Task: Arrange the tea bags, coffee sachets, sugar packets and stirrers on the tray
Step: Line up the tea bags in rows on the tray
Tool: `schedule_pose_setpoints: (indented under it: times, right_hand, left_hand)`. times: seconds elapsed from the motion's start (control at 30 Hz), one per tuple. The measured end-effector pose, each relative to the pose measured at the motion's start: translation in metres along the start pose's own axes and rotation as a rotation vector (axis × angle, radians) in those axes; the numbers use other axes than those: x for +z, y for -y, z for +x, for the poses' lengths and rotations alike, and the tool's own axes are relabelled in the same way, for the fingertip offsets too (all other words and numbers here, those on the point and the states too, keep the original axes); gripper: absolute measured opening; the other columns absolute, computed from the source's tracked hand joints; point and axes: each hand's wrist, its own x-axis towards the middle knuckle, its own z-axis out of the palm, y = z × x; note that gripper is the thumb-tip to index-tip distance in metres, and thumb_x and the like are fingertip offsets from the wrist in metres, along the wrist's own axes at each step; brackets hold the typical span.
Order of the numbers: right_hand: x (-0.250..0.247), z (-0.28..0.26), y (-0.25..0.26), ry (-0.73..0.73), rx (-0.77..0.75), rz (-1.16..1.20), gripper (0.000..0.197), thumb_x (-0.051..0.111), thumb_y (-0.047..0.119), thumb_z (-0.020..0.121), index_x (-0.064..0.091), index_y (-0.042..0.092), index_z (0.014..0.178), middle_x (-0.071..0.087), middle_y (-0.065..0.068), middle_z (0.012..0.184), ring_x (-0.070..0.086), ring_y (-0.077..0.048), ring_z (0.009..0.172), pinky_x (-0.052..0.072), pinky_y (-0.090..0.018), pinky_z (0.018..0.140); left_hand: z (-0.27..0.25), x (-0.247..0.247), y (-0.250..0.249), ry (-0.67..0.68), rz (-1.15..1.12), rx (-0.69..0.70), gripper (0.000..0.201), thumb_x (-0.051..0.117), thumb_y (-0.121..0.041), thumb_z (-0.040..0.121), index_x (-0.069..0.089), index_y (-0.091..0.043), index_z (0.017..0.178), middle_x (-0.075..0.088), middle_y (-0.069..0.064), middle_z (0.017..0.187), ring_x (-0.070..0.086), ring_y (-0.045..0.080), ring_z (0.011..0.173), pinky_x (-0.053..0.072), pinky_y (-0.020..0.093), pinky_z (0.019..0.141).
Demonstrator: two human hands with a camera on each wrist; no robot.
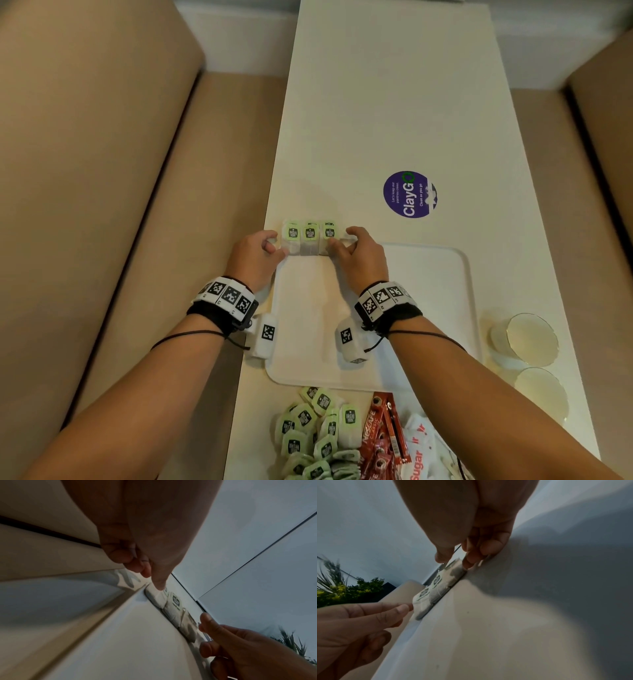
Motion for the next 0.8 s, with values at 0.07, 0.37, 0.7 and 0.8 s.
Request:
schedule_pose_setpoints:
  times: [0.07,0.37,0.7,0.8]
  right_hand:
    - [-0.005,-0.008,-0.003,0.014,-0.042,-0.021,0.046,0.063,0.041,0.098,0.055,0.017,0.136,0.064,0.007,0.078,0.066,-0.022,0.094,0.053,-0.038,0.088]
    - [-0.027,-0.094,-0.025,0.361,-0.273,-0.141,0.020,0.062,0.036,0.099,0.071,0.031,0.116,0.071,0.011,0.091,0.062,0.001,0.075,0.048,-0.020,0.074]
    - [-0.039,-0.173,-0.050,0.674,-0.385,-0.391,0.027,0.061,0.045,0.097,0.070,0.033,0.120,0.073,0.011,0.094,0.064,-0.004,0.079,0.052,-0.026,0.078]
    - [-0.039,-0.186,-0.053,0.729,-0.408,-0.516,0.034,0.064,0.050,0.094,0.068,0.036,0.124,0.072,0.009,0.096,0.062,-0.007,0.082,0.051,-0.029,0.077]
  left_hand:
    - [-0.008,-0.007,-0.001,0.016,0.012,0.007,0.034,0.074,-0.021,0.090,0.068,-0.013,0.122,0.062,-0.002,0.081,0.054,0.006,0.069,0.042,0.019,0.070]
    - [-0.092,-0.025,0.000,0.396,0.104,0.024,0.012,0.074,-0.033,0.089,0.069,-0.026,0.096,0.064,-0.008,0.082,0.054,0.000,0.064,0.040,0.018,0.061]
    - [-0.182,-0.014,0.021,0.670,0.165,0.058,0.009,0.079,-0.035,0.084,0.076,-0.027,0.087,0.073,-0.013,0.081,0.063,-0.005,0.071,0.047,0.012,0.066]
    - [-0.195,-0.010,0.024,0.699,0.220,0.057,0.015,0.082,-0.037,0.081,0.076,-0.029,0.092,0.072,-0.016,0.084,0.062,-0.009,0.074,0.044,0.007,0.065]
